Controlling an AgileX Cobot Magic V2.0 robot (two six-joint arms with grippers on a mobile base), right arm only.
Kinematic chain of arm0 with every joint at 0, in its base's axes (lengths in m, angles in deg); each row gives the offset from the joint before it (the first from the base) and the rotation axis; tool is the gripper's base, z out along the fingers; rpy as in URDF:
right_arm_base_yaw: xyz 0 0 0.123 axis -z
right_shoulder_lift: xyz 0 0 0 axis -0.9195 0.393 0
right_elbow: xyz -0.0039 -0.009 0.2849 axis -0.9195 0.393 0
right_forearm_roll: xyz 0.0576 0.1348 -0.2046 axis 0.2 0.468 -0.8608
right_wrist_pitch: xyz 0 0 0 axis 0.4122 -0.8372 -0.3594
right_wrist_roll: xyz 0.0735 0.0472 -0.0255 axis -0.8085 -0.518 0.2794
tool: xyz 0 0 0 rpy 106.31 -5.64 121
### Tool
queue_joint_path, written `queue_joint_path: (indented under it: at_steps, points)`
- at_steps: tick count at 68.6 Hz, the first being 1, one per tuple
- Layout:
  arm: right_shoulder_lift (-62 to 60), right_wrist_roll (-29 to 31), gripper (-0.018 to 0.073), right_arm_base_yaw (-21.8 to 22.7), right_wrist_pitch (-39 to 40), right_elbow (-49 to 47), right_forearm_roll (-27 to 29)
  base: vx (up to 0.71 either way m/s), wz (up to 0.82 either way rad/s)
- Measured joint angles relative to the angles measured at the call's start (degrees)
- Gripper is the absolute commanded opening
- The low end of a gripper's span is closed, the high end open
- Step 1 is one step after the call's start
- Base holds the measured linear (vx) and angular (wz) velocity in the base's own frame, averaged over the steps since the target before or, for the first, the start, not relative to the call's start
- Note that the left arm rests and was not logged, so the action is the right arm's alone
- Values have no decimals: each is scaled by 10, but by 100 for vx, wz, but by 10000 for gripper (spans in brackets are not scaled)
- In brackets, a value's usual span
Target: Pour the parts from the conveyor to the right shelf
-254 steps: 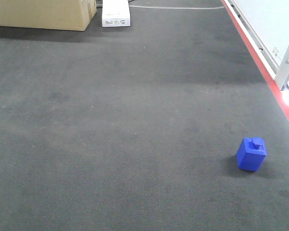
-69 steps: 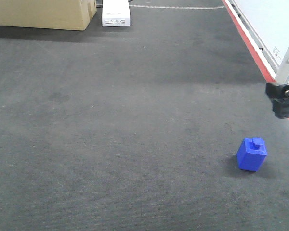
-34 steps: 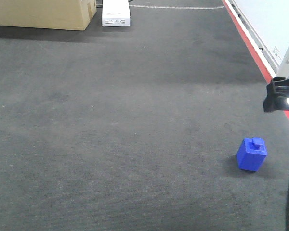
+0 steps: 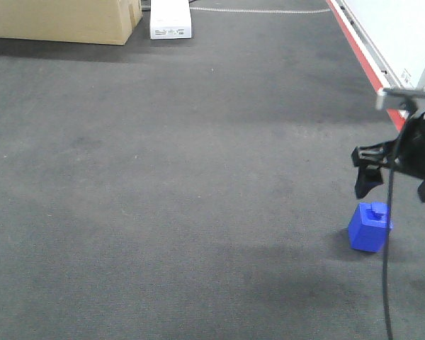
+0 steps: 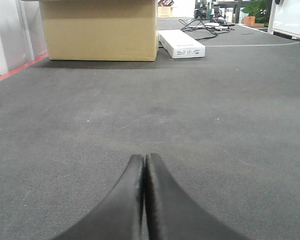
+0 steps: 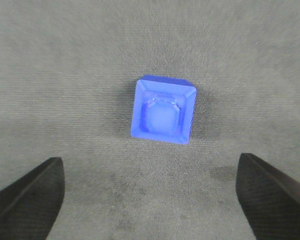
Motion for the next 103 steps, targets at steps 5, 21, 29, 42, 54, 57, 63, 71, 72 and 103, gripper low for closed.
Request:
queue_joint_path:
  at_steps: [5, 21, 29, 42, 54, 57, 63, 71, 72, 103]
  points:
    - [19, -1, 638, 0, 1, 0, 1, 0, 0]
    - [76, -13, 632, 0, 7, -1, 1, 0, 0]
    - [104, -15, 631, 0, 17, -1, 1, 0, 0]
    - [144, -30, 610, 0, 55, -1, -3, 0, 0]
    - [165, -45, 487, 0, 87, -1, -4, 0, 0]
    - [168, -46, 442, 0, 89, -1, -4, 0, 0]
    - [169, -47, 293, 0, 89, -1, -4, 0, 0]
    - [169, -47, 74, 0, 82, -2, -3, 0, 0]
    - [169, -47, 46, 0, 80, -2, -3, 0, 0]
    - [132, -19, -7, 0, 88, -2, -3, 0, 0]
